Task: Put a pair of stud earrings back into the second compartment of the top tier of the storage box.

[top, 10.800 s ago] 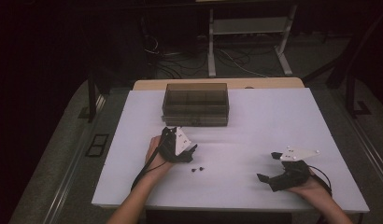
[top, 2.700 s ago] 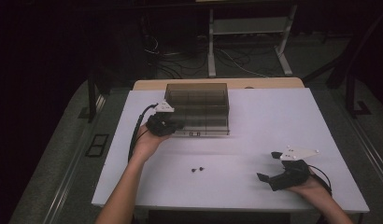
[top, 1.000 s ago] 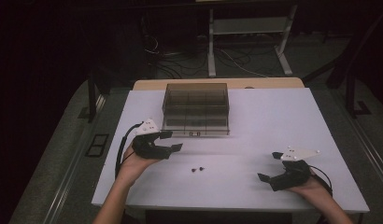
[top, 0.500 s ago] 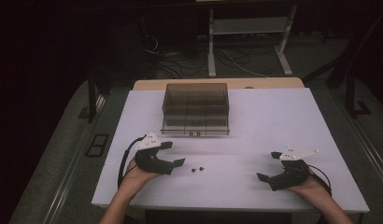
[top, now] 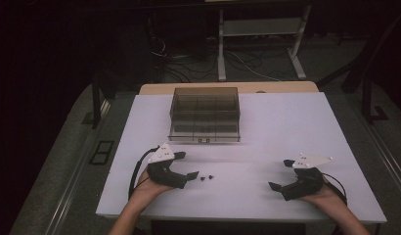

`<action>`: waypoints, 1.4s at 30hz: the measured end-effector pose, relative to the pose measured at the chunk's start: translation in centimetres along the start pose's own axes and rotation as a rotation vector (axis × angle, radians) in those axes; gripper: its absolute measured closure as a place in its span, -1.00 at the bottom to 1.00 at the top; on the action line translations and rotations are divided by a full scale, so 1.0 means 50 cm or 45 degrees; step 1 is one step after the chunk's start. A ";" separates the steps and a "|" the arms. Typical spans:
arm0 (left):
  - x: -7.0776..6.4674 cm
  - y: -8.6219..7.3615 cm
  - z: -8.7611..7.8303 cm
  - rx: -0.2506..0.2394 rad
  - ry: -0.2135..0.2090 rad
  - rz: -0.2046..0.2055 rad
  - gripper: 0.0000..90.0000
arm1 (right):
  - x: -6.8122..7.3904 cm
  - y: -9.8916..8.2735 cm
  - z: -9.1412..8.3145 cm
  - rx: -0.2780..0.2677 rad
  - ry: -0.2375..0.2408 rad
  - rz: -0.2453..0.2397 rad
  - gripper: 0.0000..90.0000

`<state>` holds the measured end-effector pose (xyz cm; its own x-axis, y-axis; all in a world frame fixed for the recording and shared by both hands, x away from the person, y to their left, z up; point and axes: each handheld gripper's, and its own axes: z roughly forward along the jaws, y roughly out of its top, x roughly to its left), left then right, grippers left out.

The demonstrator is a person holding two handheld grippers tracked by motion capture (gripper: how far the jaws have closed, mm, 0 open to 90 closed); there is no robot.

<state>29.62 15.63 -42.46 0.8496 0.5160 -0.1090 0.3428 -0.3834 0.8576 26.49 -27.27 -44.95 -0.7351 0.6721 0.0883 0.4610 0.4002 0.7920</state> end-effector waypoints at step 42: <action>-0.023 -0.009 0.062 0.196 -0.092 -0.051 0.46 | 0.001 0.001 0.006 0.013 0.008 -0.014 -0.99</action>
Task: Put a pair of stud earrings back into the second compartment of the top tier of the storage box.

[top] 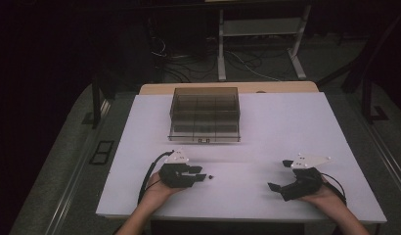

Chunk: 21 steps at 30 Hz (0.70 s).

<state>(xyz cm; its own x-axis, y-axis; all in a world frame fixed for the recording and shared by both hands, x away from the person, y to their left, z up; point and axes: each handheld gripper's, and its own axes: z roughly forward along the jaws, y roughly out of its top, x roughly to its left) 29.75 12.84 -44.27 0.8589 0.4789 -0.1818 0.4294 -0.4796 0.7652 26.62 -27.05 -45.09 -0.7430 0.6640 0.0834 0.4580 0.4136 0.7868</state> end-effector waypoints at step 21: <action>-0.009 -0.001 0.026 0.109 0.040 0.078 0.66 | 0.001 0.000 0.000 -0.001 0.000 -0.003 -0.99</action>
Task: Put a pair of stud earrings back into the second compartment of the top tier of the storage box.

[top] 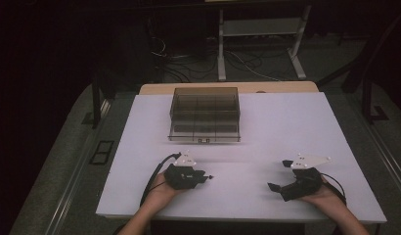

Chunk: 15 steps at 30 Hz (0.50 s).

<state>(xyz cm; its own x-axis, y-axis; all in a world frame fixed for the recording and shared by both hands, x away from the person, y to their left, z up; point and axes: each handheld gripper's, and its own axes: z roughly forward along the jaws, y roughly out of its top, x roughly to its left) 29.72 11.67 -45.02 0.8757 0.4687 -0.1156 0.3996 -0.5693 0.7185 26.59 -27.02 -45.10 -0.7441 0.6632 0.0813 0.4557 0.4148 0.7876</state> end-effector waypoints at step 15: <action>0.000 0.002 -0.005 -0.006 0.006 0.000 0.75 | 0.000 0.000 0.000 0.001 -0.001 -0.002 -0.99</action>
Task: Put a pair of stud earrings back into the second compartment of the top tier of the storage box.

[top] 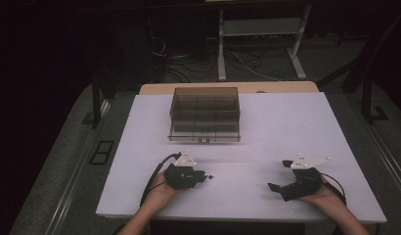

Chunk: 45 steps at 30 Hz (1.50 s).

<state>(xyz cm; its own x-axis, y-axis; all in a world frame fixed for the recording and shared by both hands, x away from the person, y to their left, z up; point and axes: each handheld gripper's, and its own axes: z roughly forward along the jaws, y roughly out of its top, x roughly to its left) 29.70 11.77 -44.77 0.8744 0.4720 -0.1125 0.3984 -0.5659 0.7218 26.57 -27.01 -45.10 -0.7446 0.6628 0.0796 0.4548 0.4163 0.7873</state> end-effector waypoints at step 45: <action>0.056 0.072 -0.088 -0.150 -0.002 -0.057 0.75 | -0.001 0.000 -0.003 0.005 -0.006 0.008 -0.99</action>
<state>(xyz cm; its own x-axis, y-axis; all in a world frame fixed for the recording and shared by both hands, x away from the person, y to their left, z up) 32.36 14.05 -39.49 0.8568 0.4941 -0.1477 0.4022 -0.4610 0.7910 26.55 -27.12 -45.03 -0.7395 0.6681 0.0817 0.4611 0.4144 0.7846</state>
